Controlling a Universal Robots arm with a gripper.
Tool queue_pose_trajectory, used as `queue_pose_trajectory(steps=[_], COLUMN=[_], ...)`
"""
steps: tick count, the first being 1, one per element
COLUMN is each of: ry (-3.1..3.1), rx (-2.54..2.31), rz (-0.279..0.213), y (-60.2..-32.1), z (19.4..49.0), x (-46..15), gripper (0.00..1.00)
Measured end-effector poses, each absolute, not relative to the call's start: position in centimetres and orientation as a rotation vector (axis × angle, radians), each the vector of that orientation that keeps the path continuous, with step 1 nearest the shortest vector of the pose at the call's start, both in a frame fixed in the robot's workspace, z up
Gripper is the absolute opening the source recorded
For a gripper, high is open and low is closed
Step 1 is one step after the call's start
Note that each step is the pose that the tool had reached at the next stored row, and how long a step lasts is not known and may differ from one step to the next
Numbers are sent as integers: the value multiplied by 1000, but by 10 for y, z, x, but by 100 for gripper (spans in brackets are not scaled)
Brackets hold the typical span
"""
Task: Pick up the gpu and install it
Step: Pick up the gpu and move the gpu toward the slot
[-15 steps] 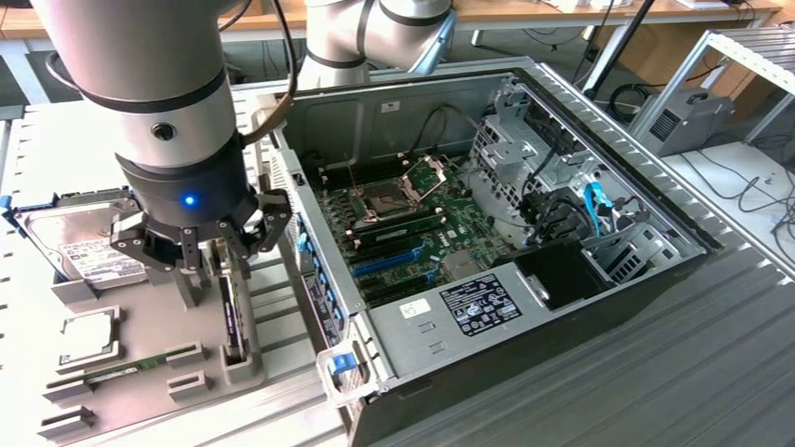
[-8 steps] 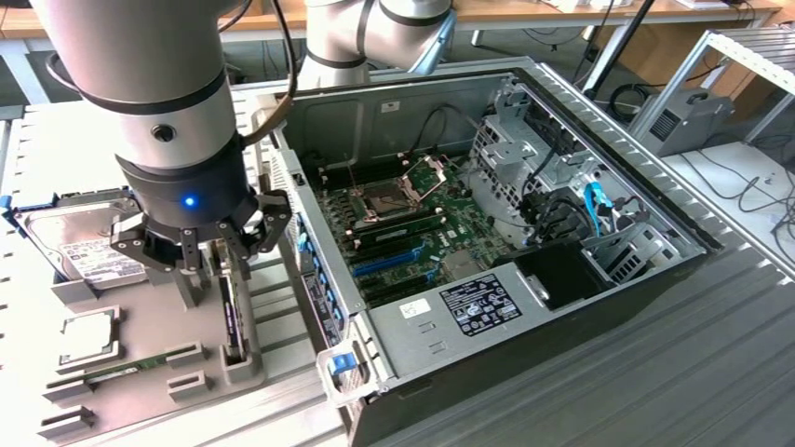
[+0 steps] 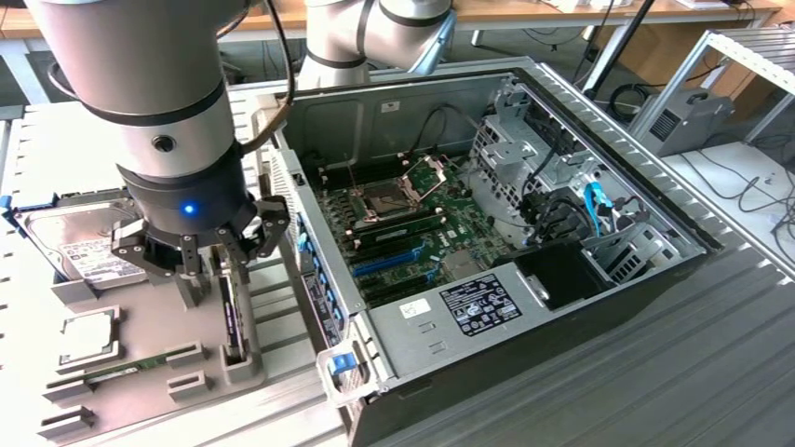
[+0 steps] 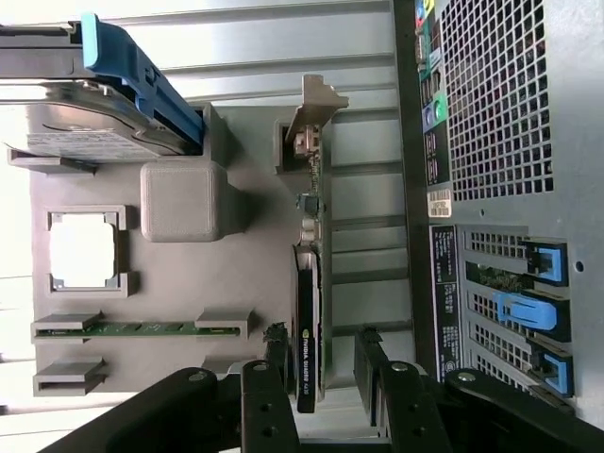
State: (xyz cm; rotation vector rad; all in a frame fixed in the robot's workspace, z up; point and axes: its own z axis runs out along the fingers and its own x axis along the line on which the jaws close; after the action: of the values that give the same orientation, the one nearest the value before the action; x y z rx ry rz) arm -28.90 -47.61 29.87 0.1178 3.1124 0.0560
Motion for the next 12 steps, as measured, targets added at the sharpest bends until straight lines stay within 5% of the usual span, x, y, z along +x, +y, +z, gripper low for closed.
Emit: queue_pose_trajectory(steps=[12], ry=[3112], rx=[118], rz=[40], y=[-455], z=[248], x=[-291], gripper=[42])
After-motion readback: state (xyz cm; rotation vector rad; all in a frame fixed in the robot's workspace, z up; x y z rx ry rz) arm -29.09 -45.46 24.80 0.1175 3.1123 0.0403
